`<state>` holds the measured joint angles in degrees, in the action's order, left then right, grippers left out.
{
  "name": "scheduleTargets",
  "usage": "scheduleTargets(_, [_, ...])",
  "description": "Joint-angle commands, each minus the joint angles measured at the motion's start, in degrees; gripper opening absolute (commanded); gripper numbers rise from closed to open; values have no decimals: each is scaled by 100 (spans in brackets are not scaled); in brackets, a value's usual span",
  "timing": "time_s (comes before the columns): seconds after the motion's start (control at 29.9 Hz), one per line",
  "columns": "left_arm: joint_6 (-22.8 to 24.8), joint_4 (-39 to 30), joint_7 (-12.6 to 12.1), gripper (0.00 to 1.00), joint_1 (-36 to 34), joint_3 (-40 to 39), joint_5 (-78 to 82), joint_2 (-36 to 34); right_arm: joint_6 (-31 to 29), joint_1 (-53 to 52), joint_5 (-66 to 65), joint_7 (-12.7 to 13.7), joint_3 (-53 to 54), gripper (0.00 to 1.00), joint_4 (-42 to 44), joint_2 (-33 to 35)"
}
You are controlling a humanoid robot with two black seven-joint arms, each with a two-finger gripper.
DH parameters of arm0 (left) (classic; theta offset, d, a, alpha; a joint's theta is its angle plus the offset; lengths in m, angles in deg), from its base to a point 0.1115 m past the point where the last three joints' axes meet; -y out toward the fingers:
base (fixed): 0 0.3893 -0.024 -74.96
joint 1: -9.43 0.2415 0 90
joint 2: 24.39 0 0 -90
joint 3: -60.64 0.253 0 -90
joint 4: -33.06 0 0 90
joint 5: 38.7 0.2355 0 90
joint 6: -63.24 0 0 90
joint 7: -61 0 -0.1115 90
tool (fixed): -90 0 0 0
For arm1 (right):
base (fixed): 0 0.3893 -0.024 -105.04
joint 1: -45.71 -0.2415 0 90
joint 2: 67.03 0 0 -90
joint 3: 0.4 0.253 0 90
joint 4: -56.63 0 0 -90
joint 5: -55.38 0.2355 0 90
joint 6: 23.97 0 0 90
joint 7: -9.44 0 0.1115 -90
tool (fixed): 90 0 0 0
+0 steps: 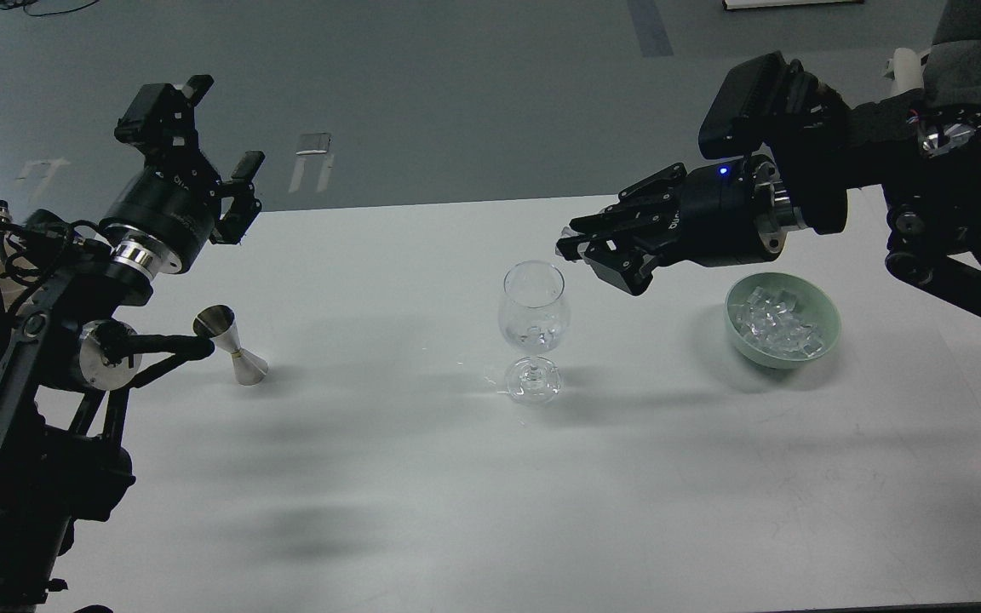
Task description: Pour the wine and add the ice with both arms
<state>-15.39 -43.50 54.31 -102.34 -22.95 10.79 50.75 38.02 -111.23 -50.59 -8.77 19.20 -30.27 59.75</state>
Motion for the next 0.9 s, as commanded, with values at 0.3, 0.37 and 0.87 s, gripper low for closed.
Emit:
scheduleTargets(0.3, [-4,9,1,97,-12,0,8,19,0,23,-151,54,-17,0,350,-575])
scheduleTargets(0.37, [-4,9,1,97,-12,0,8,10,0,32,-152,63,-17,0,359,-584])
scheduleTargets(0.87, [-4,35,10,97,-12,0,8,10,0,85,-152,72,-43,13,491,-584])
